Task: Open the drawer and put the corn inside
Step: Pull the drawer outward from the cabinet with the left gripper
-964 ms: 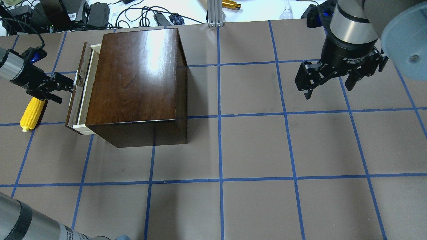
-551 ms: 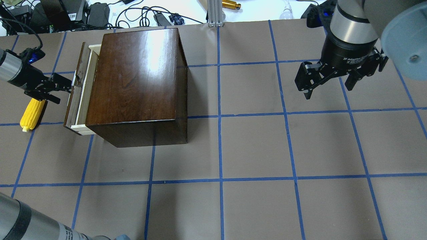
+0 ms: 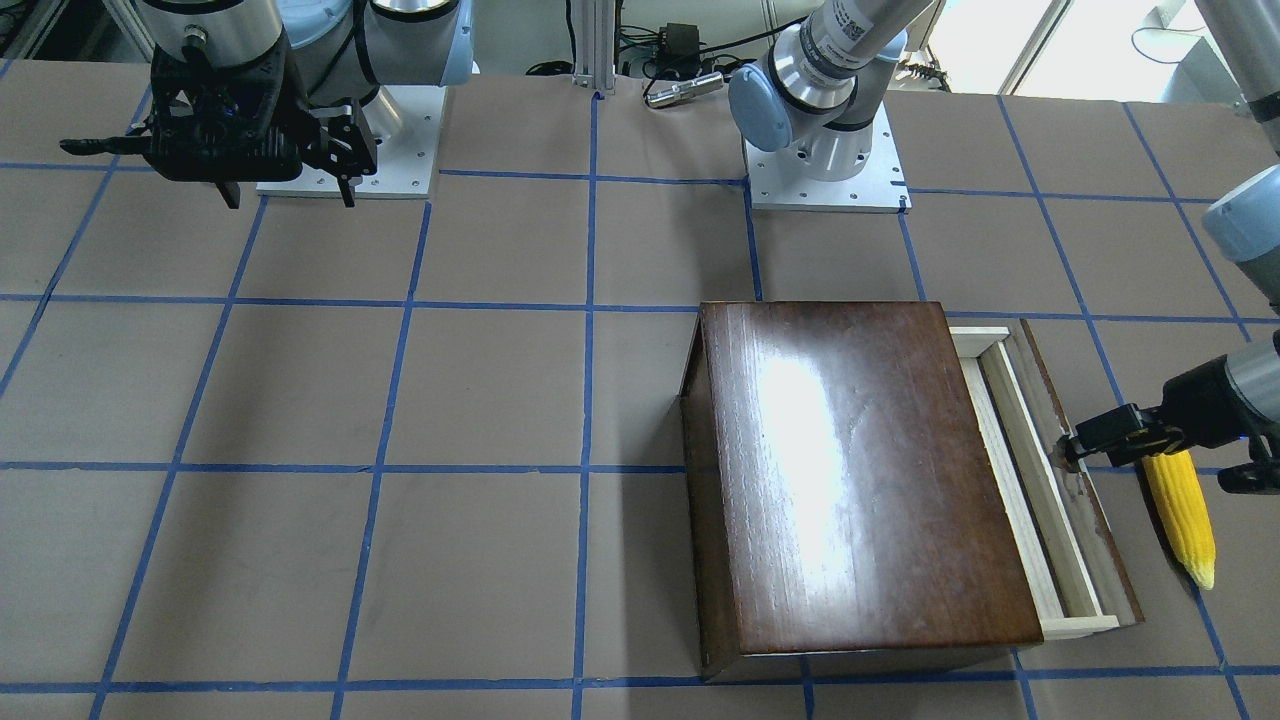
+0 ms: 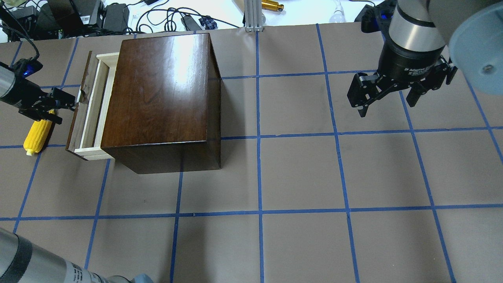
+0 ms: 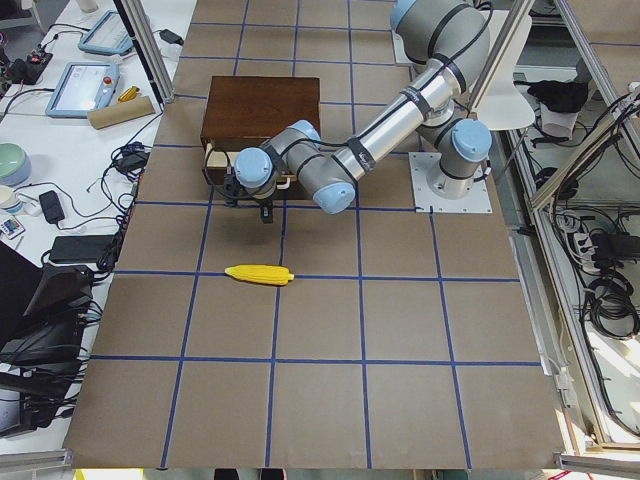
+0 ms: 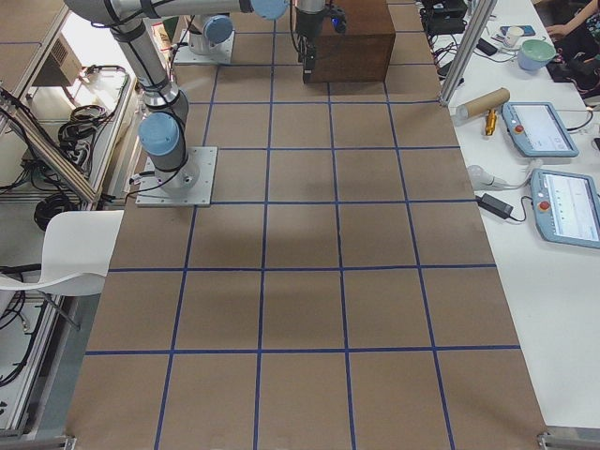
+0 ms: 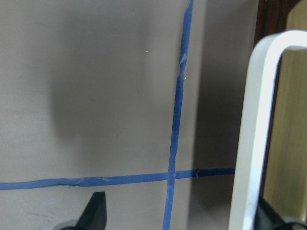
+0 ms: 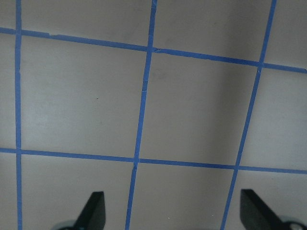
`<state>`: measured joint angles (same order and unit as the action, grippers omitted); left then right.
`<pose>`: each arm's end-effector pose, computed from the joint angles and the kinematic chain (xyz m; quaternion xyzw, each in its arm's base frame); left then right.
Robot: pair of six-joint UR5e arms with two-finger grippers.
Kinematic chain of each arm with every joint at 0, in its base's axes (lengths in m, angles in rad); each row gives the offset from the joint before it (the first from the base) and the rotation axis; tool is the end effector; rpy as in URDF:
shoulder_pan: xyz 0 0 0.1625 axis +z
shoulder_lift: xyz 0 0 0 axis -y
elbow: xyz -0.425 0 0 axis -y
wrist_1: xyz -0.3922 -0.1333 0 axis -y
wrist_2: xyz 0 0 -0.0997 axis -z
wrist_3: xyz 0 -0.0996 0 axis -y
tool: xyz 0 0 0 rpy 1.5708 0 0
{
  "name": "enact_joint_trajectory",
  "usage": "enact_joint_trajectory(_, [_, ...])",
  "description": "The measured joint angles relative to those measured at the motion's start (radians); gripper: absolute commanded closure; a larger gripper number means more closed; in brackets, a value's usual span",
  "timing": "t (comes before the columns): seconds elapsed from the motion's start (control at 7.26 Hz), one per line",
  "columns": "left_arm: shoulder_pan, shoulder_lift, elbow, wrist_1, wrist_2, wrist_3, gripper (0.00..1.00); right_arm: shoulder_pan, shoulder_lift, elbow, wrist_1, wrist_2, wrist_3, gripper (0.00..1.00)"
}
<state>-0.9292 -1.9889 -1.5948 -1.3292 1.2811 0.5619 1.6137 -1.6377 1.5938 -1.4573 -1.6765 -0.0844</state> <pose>0.2329 -0.5821 0.2697 0.0537 -0.9832 -0.0003 0.1745 0.1422 -0.4503 0.4980 0.0653 -0.9959 -0.0358 0.0521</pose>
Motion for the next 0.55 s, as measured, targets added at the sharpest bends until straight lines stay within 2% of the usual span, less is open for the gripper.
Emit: enact_joint_trajectory(0.55, [0.031, -0.001, 0.011, 0.001, 0.001, 0.015, 0.00, 0.000, 0.000, 0.000, 0.000, 0.000, 0.000, 0.00])
